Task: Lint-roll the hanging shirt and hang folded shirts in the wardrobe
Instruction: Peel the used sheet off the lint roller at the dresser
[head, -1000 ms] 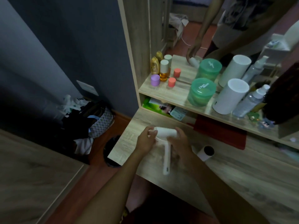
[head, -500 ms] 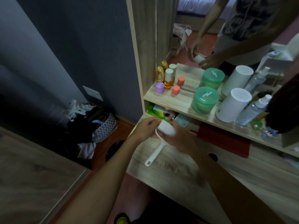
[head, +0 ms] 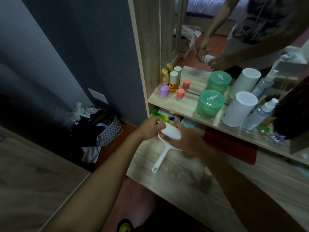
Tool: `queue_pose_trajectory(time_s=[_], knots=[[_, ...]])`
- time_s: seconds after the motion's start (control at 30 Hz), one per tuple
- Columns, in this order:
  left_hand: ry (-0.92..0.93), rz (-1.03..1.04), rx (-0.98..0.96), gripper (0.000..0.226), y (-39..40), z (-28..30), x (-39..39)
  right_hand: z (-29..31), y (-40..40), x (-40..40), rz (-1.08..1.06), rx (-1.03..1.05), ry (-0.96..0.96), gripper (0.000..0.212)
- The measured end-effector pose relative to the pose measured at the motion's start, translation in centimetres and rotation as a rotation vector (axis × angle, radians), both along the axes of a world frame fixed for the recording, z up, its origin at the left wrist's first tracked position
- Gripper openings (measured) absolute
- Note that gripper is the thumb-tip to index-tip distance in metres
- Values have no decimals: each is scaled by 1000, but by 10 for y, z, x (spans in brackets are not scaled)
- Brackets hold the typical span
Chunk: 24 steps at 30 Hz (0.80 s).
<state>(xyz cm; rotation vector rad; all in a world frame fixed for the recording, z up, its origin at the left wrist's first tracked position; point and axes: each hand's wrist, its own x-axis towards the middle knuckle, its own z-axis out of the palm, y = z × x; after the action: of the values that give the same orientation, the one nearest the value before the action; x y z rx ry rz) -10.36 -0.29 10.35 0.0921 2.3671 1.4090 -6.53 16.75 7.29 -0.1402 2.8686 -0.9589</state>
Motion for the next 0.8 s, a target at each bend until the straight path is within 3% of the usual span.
queue_pose_trajectory(time_s=[0.1, 0.27, 0.33, 0.47, 0.63, 0.8], knots=[[8, -27, 16, 20, 1, 6, -5, 3, 1, 1, -37, -68, -14, 71], [-154, -30, 156, 21, -2, 6, -7, 8, 5, 1, -58, -145, -121, 59], [-178, -14, 197, 20, -2, 2, -4, 9, 5, 1, -78, -256, -168, 44], [-199, 116, 243, 22, 2, -12, -3, 6, 0, -3, -139, -542, -270, 34], [-73, 73, 58, 31, 10, -19, -7, 6, -7, -4, -259, -740, -420, 34], [243, 78, -164, 42, 18, -21, -9, 2, -13, -17, -310, -844, -539, 41]])
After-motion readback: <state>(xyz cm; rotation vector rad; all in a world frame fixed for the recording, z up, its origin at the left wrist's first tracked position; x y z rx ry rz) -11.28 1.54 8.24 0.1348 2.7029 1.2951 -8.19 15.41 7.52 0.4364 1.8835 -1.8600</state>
